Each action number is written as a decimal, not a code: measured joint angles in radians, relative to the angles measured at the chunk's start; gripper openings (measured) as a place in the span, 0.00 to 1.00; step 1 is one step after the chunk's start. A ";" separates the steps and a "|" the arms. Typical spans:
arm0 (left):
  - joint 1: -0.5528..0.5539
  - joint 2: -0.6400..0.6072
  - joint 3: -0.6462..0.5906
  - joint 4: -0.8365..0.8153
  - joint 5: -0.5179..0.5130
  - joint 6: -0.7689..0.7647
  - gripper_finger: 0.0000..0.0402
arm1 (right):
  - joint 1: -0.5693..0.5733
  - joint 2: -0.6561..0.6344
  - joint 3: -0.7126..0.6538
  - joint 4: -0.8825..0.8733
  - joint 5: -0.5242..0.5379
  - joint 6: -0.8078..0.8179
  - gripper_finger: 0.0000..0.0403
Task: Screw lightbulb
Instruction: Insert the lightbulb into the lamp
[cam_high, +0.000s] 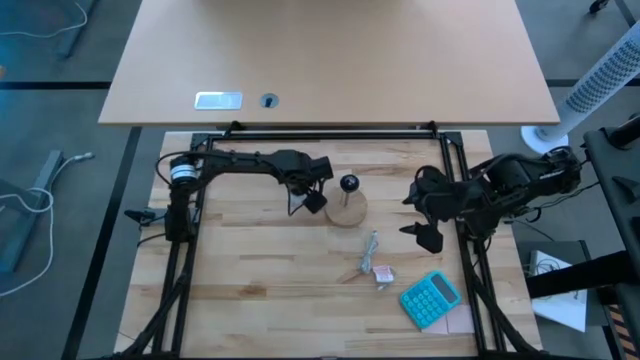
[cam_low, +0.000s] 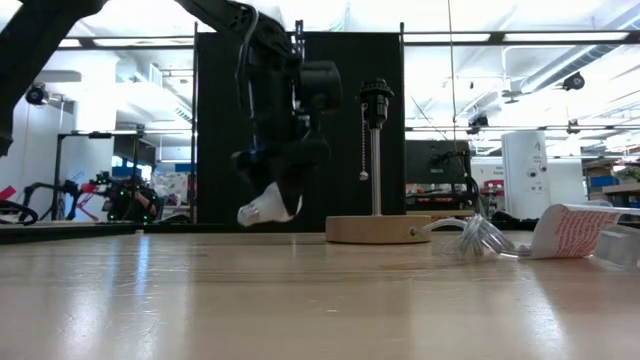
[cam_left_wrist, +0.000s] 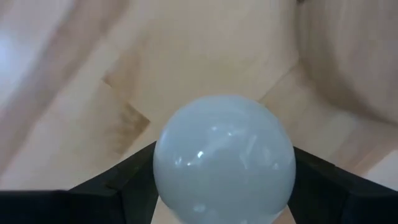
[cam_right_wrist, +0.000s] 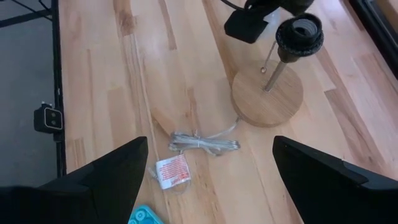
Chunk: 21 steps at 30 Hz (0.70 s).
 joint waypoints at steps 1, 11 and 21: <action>0.000 -0.013 0.004 0.002 -0.011 0.000 0.68 | 0.000 -0.002 0.009 0.000 0.000 -0.006 0.85; -0.024 -0.194 0.006 0.036 -0.133 -0.034 0.68 | 0.000 -0.069 0.102 0.001 0.123 -0.022 0.85; -0.088 -0.325 0.005 0.168 -0.281 -0.057 0.68 | 0.000 -0.109 0.110 0.004 0.186 -0.001 0.85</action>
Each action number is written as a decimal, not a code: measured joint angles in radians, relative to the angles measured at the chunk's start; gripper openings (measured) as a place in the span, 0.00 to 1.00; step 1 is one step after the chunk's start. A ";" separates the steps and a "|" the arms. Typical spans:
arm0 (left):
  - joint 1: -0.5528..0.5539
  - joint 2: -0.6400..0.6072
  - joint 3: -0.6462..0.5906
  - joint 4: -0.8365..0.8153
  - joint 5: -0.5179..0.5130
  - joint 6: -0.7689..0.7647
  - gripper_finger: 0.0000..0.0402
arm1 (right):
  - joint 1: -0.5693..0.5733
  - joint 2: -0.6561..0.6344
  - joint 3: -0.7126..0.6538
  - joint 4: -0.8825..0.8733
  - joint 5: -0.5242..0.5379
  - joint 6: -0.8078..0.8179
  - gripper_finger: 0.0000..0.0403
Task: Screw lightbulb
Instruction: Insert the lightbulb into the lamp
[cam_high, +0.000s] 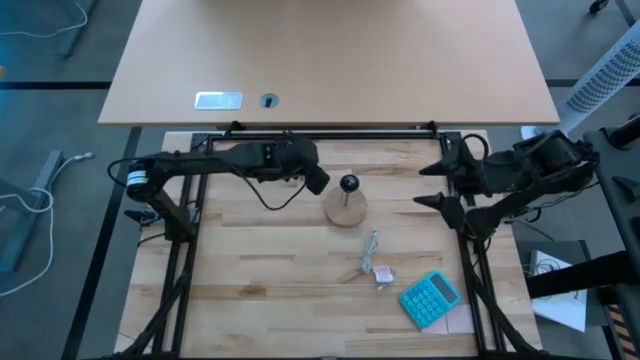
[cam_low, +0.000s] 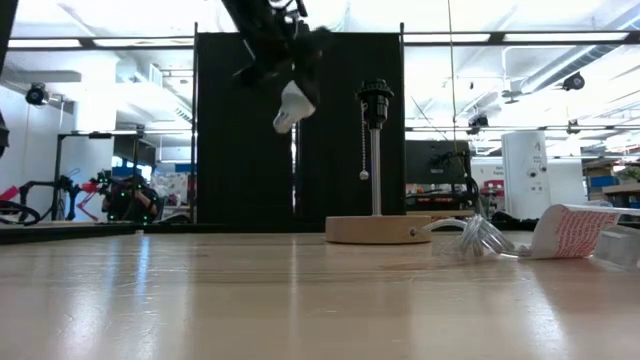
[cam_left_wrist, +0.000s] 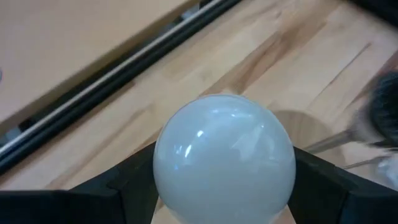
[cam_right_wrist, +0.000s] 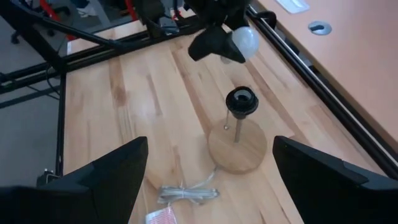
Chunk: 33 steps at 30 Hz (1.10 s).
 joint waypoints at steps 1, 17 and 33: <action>-0.007 -0.006 0.000 0.008 -0.011 0.000 0.68 | 0.000 0.002 0.000 0.000 0.000 0.001 0.85; -0.095 -0.024 -0.001 0.172 -0.092 0.012 0.68 | 0.000 0.025 -0.001 0.002 -0.001 -0.003 0.85; -0.155 -0.025 -0.001 0.316 -0.191 0.121 0.68 | 0.000 0.024 -0.002 -0.001 0.022 -0.003 0.85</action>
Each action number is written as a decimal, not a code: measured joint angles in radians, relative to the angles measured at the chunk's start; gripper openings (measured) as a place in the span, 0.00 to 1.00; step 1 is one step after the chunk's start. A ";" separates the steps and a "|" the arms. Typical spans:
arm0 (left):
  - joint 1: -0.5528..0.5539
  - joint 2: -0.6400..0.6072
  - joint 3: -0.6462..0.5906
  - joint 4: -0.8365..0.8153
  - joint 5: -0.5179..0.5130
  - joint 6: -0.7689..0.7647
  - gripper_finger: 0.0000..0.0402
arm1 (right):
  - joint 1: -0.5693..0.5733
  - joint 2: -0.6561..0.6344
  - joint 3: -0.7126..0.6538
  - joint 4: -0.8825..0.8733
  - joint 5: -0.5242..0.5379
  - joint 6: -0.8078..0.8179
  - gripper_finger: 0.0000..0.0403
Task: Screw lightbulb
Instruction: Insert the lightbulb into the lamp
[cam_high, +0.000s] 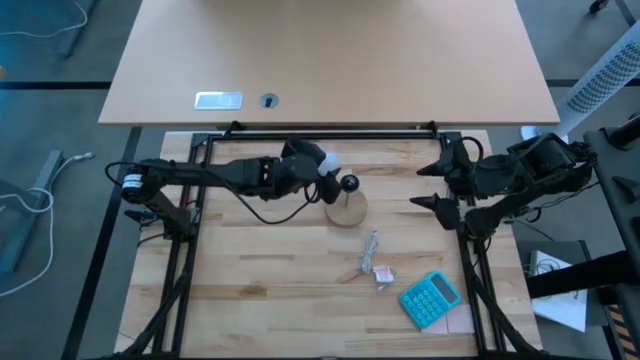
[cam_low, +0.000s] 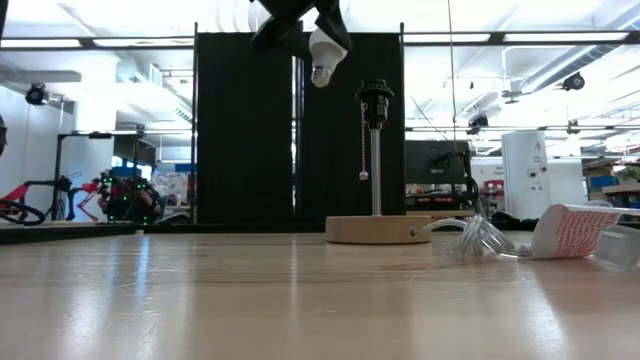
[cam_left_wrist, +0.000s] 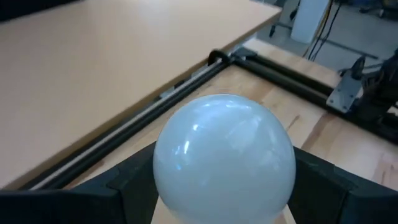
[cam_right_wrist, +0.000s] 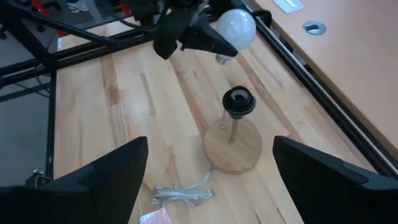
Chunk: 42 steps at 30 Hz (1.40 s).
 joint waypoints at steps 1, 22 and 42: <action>-0.004 0.000 0.000 0.020 -0.006 0.011 0.68 | 0.000 0.000 0.000 -0.001 0.000 0.000 0.85; -0.091 0.012 -0.189 0.679 -0.109 0.157 0.67 | 0.000 -0.010 -0.021 0.049 0.004 -0.125 0.85; -0.077 0.154 -0.077 0.694 -0.039 0.241 0.67 | -0.205 0.013 -0.108 0.365 -0.131 -0.404 0.85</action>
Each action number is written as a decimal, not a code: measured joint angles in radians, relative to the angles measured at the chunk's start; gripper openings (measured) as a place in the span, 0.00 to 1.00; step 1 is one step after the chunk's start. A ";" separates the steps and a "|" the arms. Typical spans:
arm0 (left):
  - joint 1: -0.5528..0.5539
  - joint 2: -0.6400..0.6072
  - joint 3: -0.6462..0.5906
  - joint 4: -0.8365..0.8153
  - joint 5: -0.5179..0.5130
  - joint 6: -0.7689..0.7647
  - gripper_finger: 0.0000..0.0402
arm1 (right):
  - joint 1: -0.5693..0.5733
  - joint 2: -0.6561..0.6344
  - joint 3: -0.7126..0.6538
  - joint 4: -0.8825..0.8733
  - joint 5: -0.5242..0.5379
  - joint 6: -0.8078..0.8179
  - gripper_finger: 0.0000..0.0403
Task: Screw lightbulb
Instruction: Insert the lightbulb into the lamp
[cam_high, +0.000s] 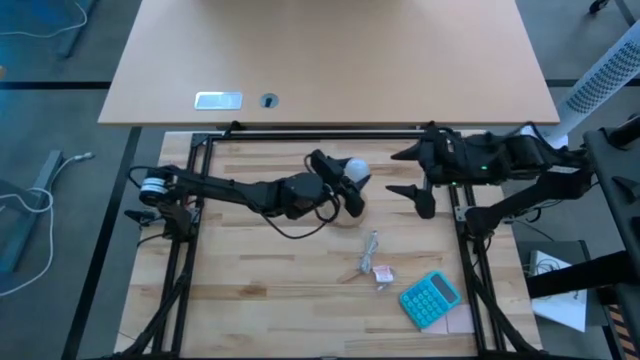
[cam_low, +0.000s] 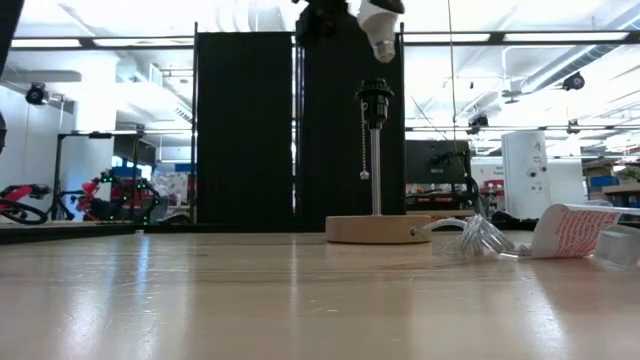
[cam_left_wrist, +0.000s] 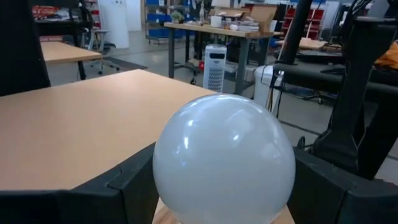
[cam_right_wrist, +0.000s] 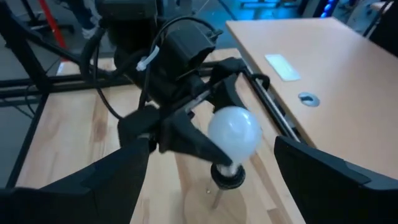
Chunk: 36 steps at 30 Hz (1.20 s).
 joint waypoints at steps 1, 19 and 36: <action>0.001 0.013 0.017 -0.017 0.000 0.003 0.67 | -0.007 0.001 0.000 0.000 -0.003 -0.004 0.85; 0.033 0.009 0.008 -0.061 -0.007 0.005 0.67 | -0.035 0.021 -0.005 -0.013 0.002 0.040 0.85; 0.029 -0.026 -0.055 -0.042 -0.007 -0.018 0.67 | -0.038 0.037 -0.008 -0.025 0.027 0.054 0.85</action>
